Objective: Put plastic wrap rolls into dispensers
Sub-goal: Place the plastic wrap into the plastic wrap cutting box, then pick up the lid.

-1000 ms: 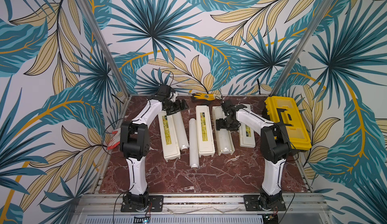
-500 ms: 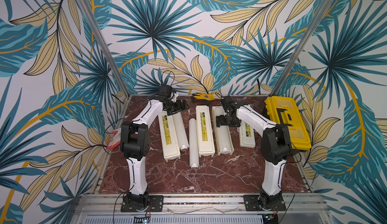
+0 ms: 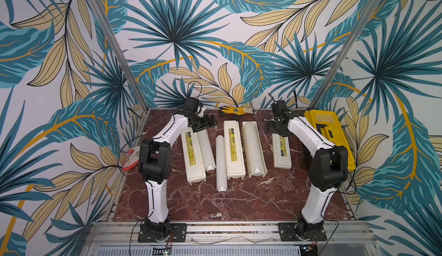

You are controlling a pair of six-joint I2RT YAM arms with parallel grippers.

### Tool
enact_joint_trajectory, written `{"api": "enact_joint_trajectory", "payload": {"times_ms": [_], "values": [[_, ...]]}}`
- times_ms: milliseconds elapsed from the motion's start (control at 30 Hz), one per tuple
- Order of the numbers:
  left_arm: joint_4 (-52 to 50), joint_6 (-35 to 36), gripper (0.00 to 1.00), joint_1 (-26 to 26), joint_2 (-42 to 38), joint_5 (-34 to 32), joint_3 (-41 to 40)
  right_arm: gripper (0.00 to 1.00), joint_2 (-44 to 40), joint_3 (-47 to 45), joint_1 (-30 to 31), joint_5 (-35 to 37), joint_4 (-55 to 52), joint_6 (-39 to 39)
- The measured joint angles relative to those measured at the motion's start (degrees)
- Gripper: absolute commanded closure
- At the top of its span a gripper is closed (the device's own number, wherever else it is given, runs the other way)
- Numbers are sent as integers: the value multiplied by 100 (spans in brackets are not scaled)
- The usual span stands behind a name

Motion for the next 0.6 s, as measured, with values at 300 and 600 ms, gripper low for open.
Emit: {"api": "enact_joint_trajectory", "payload": {"times_ms": [300,600], "values": [[138,-131,0,-2,0,-525,7,1,977,197,-861,-863,256,-111],[203,-146,0,15,24,-754,354,1,1873,1307,-1086,-1410,114,-457]]}}
